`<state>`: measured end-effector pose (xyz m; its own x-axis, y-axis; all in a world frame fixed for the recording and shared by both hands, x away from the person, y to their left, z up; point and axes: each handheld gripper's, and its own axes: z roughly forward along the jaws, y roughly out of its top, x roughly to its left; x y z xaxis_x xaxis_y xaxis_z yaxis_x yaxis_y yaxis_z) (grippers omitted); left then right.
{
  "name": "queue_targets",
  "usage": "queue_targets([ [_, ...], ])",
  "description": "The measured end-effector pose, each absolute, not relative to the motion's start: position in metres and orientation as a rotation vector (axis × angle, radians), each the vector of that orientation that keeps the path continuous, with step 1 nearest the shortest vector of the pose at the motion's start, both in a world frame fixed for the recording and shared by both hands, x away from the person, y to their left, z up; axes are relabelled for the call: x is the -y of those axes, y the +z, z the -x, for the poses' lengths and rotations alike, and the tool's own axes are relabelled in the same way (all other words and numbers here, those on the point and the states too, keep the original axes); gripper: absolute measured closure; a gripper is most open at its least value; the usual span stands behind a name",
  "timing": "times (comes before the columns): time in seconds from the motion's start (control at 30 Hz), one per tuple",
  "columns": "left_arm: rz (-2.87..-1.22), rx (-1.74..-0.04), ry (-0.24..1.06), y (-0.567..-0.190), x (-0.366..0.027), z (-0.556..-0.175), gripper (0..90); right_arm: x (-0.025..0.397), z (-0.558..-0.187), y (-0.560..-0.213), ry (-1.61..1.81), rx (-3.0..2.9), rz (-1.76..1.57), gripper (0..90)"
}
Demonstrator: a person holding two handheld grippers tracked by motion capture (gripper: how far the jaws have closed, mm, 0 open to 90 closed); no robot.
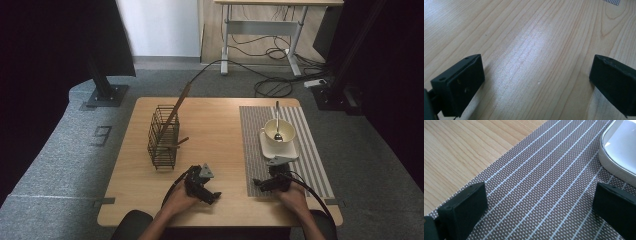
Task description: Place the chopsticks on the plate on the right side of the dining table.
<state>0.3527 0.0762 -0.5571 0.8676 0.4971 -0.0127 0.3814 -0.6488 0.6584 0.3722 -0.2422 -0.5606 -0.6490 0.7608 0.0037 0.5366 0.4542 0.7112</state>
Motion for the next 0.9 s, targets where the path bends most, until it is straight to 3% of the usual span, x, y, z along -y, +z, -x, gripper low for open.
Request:
queue_targets([
  [0.9,-2.35,-0.642,0.226,-0.557,-0.0761,-0.3514,0.0,0.2432,-0.3705,-0.5578,0.993,-2.416,-1.103,0.0],
])
